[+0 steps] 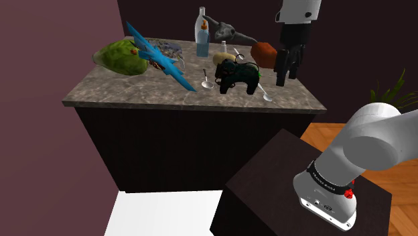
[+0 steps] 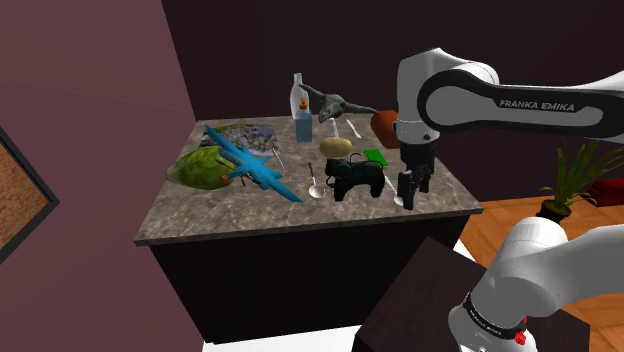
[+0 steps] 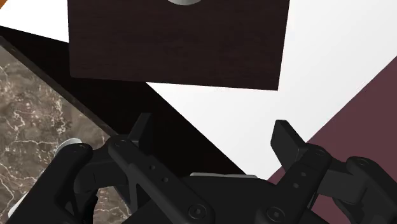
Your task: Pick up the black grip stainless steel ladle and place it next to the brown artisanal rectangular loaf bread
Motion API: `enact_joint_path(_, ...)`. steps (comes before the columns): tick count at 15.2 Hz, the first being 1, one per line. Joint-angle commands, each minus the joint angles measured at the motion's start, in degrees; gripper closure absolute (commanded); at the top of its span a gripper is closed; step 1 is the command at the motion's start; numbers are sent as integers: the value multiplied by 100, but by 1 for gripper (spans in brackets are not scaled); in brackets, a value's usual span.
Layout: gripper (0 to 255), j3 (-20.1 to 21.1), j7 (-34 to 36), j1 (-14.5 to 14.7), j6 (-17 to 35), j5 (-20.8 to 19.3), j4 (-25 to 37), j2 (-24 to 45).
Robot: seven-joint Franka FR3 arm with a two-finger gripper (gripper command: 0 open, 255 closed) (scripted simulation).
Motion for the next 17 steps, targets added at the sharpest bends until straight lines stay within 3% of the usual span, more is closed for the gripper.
enact_joint_path(1,0,0,0,0,0,0,0,0)
enact_joint_path(9,0,205,755,-245,1470,211,357,1463)
enact_joint_path(17,0,277,1472,-462,2606,241,1143,3012)
